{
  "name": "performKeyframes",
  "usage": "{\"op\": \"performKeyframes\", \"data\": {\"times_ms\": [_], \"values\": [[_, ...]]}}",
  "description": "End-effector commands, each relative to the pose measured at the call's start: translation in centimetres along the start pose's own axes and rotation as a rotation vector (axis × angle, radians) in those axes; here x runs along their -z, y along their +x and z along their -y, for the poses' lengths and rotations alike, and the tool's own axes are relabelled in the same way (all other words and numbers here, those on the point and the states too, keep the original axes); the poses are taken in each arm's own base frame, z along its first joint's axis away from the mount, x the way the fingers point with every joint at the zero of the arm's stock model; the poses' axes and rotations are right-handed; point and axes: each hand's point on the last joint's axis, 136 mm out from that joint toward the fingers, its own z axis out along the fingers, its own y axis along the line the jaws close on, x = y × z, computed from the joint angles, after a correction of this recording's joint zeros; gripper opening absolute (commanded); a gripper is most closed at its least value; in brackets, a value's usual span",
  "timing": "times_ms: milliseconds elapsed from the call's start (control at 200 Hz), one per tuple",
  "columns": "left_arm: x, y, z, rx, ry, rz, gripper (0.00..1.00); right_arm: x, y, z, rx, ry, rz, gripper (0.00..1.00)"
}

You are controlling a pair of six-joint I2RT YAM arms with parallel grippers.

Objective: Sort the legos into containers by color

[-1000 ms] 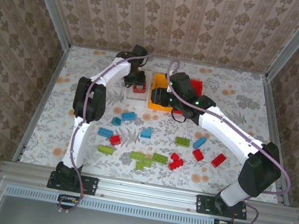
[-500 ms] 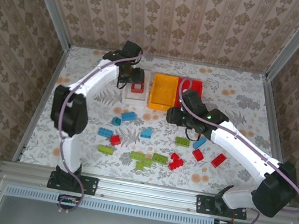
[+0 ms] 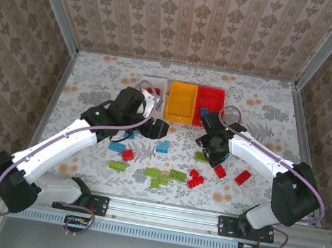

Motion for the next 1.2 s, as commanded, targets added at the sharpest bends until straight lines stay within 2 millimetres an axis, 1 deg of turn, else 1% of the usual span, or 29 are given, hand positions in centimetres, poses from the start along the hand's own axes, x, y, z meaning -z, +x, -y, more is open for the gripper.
{"op": "performKeyframes", "data": {"times_ms": [0, 50, 115, 165, 175, 195, 350, 395, 475, 540, 695, 760, 850, 905, 945, 1005, 1015, 1035, 1050, 1065, 1070, 1105, 1130, 1150, 1195], "values": [[0.9, 0.9, 0.8, -0.041, 0.045, -0.002, 0.75, -1.7, 0.5, 0.3, -0.296, -0.026, -0.031, 0.74], [1.3, 0.9, 1.0, -0.047, 0.052, 0.006, 0.75, -2.3, 0.4, 0.0, -0.334, -0.047, -0.029, 0.74], [1.5, 0.7, 1.1, -0.051, 0.059, 0.014, 0.75, -2.7, -0.3, -0.5, -0.353, -0.064, -0.010, 0.74], [1.5, 0.8, 1.3, -0.050, 0.065, 0.013, 0.75, -3.0, -0.5, -0.6, -0.360, -0.056, -0.002, 0.74], [1.5, 0.8, 1.3, -0.050, 0.065, 0.014, 0.75, -3.1, -0.6, -1.0, -0.363, -0.073, -0.005, 0.74], [1.5, 0.8, 1.3, -0.048, 0.067, 0.013, 0.75, -3.3, -0.6, -1.2, -0.370, -0.075, -0.007, 0.74], [1.5, 1.0, 1.5, -0.049, 0.077, 0.009, 0.75, -4.5, -0.2, -0.9, -0.400, -0.049, -0.029, 0.73], [1.6, 1.1, 1.5, -0.052, 0.077, 0.007, 0.75, -4.7, -0.2, -0.8, -0.406, -0.046, -0.032, 0.70], [1.7, 1.0, 1.5, -0.055, 0.076, 0.010, 0.75, -5.3, 0.0, -0.4, -0.426, -0.039, -0.039, 0.61], [1.8, 0.9, 1.6, -0.056, 0.077, 0.011, 0.74, -5.4, 0.0, -0.3, -0.427, -0.031, -0.037, 0.56], [1.8, 0.7, 1.5, -0.052, 0.069, 0.016, 0.73, -5.8, 0.0, -0.1, -0.414, -0.019, -0.034, 0.47], [1.7, 0.6, 1.3, -0.045, 0.059, 0.022, 0.73, -5.9, -0.1, -0.2, -0.394, -0.020, -0.031, 0.43], [1.9, 0.2, 0.9, -0.033, 0.035, 0.036, 0.73, -5.5, -0.5, -0.9, -0.324, -0.033, -0.012, 0.37], [2.1, -0.2, 0.5, -0.020, 0.017, 0.050, 0.72, -4.8, -0.9, -1.6, -0.260, -0.044, 0.004, 0.34], [2.4, -0.6, 0.0, -0.004, -0.005, 0.066, 0.72, -4.2, -1.2, -2.6, -0.192, -0.066, 0.017, 0.31], [3.1, -1.3, -0.6, 0.021, -0.034, 0.097, 0.71, -2.6, -1.6, -4.8, -0.040, -0.111, 0.057, 0.28], [3.3, -1.4, -0.7, 0.025, -0.036, 0.102, 0.72, -1.9, -1.7, -5.7, 0.005, -0.133, 0.071, 0.28], [3.5, -1.7, -1.0, 0.033, -0.046, 0.113, 0.71, -1.4, -1.8, -6.0, 0.055, -0.128, 0.086, 0.28], [3.7, -1.8, -1.2, 0.039, -0.055, 0.121, 0.71, -0.7, -1.7, -6.9, 0.118, -0.144, 0.102, 0.28], [3.9, -2.0, -1.4, 0.044, -0.064, 0.128, 0.71, -0.4, -1.6, -7.3, 0.147, -0.150, 0.108, 0.28], [4.0, -2.0, -1.5, 0.047, -0.068, 0.130, 0.71, 0.0, -1.7, -7.8, 0.179, -0.160, 0.119, 0.27], [4.3, -2.2, -2.0, 0.061, -0.089, 0.140, 0.71, 1.1, -1.5, -9.3, 0.274, -0.181, 0.146, 0.27], [4.6, -2.4, -2.4, 0.070, -0.101, 0.147, 0.71, 1.5, -1.4, -9.9, 0.321, -0.189, 0.160, 0.28], [4.8, -2.5, -2.7, 0.078, -0.110, 0.153, 0.71, 2.0, -1.2, -10.8, 0.369, -0.207, 0.171, 0.28], [5.1, -2.7, -3.3, 0.094, -0.129, 0.165, 0.71, 2.5, -1.1, -12.2, 0.435, -0.224, 0.184, 0.28]]}}
